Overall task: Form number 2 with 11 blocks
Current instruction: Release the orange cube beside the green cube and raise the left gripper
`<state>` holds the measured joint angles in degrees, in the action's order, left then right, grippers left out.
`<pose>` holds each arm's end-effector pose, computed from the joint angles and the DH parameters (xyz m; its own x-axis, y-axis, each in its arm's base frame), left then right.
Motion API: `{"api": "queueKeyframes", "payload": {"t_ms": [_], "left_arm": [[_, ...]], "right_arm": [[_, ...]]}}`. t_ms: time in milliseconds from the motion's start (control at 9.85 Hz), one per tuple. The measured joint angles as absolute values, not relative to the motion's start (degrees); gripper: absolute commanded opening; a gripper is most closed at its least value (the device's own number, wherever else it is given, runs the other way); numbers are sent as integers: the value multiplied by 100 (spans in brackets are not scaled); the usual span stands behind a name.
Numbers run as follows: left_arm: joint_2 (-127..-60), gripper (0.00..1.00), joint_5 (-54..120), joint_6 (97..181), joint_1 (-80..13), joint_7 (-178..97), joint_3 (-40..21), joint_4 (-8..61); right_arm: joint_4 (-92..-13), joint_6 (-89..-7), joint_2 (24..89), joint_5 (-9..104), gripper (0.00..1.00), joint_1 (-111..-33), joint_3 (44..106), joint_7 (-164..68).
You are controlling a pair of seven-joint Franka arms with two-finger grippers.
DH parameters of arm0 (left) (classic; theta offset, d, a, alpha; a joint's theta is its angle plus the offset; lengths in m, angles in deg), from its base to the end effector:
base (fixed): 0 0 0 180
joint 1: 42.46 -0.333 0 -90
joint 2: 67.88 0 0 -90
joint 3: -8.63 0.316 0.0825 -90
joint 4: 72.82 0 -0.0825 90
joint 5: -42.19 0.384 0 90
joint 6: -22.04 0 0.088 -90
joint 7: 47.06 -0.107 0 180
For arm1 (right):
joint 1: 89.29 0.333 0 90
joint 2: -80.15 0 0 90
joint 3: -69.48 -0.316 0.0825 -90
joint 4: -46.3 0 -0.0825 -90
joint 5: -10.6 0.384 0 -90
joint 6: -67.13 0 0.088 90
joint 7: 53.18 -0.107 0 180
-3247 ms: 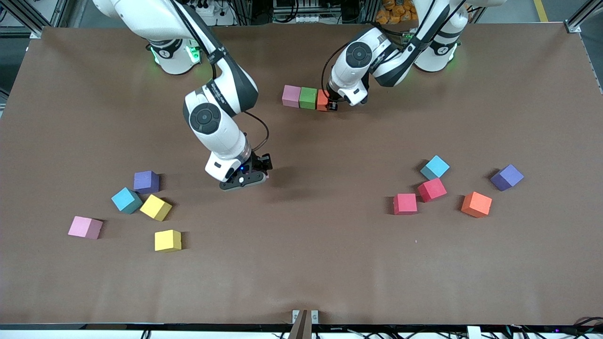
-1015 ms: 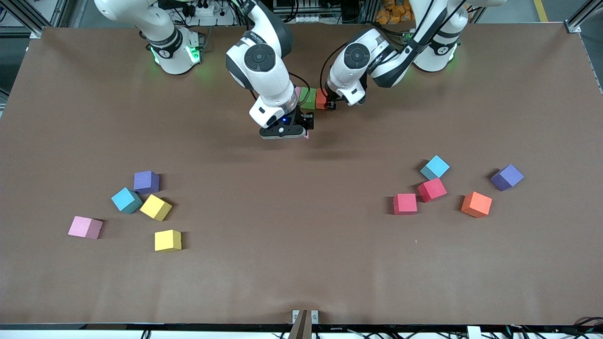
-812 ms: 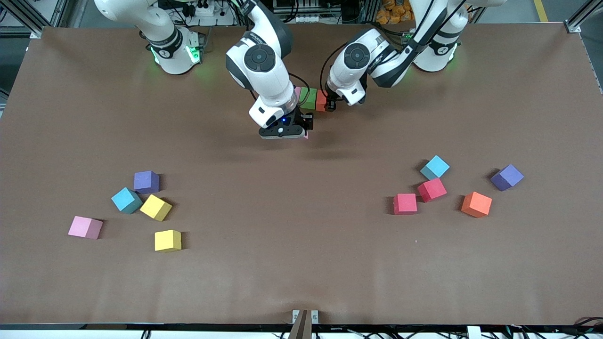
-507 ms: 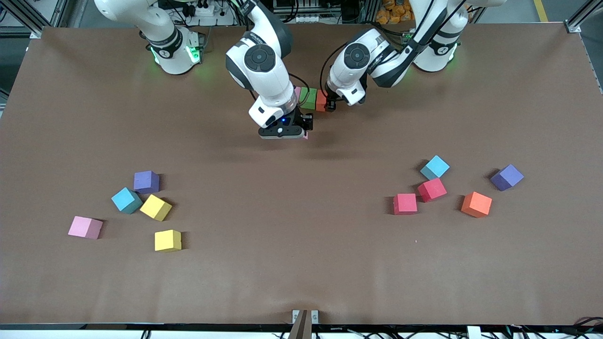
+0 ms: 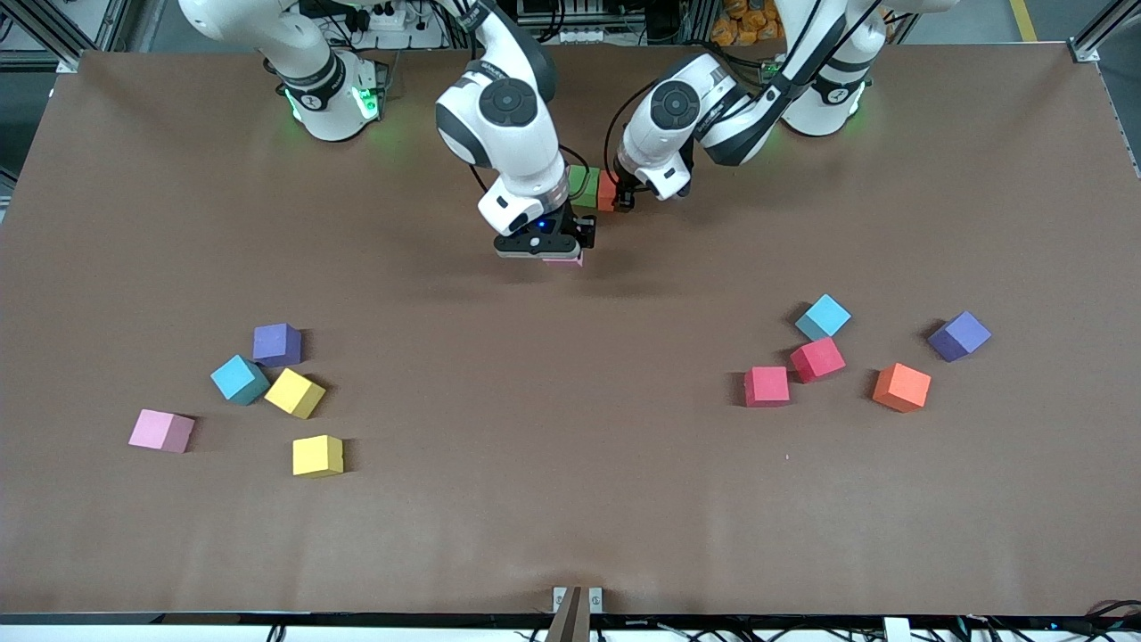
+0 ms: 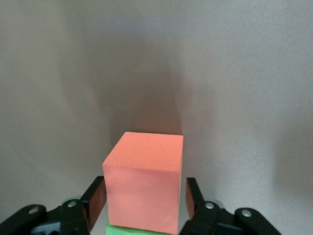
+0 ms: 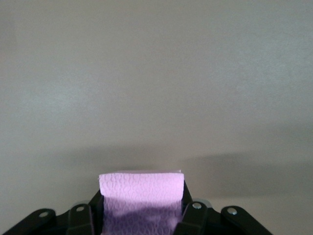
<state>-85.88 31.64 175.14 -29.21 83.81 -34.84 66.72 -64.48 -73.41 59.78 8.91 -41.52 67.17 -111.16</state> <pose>0.2620 -0.4143 0.2126 0.0627 0.9786 -0.1960 0.9702 -0.1058 -0.2178 0.4086 0.4861 0.3189 0.9876 -0.1258 0.0936 -0.1127 -0.9845 -0.1343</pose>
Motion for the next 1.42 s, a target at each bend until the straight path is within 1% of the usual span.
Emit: {"api": "queueKeyframes", "payload": {"t_ms": [507, 1116, 1421], "left_arm": [[-8542, 74, 3164, 17514, -2921, 8381, -3522, 6668], [-8406, 74, 3164, 17438, -2963, 8381, -3525, 6662], [-8179, 74, 3310, 17045, -3216, 8258, -3523, 6446]], "right_arm": [[-6450, -7549, 5863, 709, 14, -3990, 6716, -11709], [-6453, -7727, 5776, 706, 13, -3906, 6715, -11917], [-6453, -7771, 5700, 705, 13, -3862, 6717, -11970]]}}
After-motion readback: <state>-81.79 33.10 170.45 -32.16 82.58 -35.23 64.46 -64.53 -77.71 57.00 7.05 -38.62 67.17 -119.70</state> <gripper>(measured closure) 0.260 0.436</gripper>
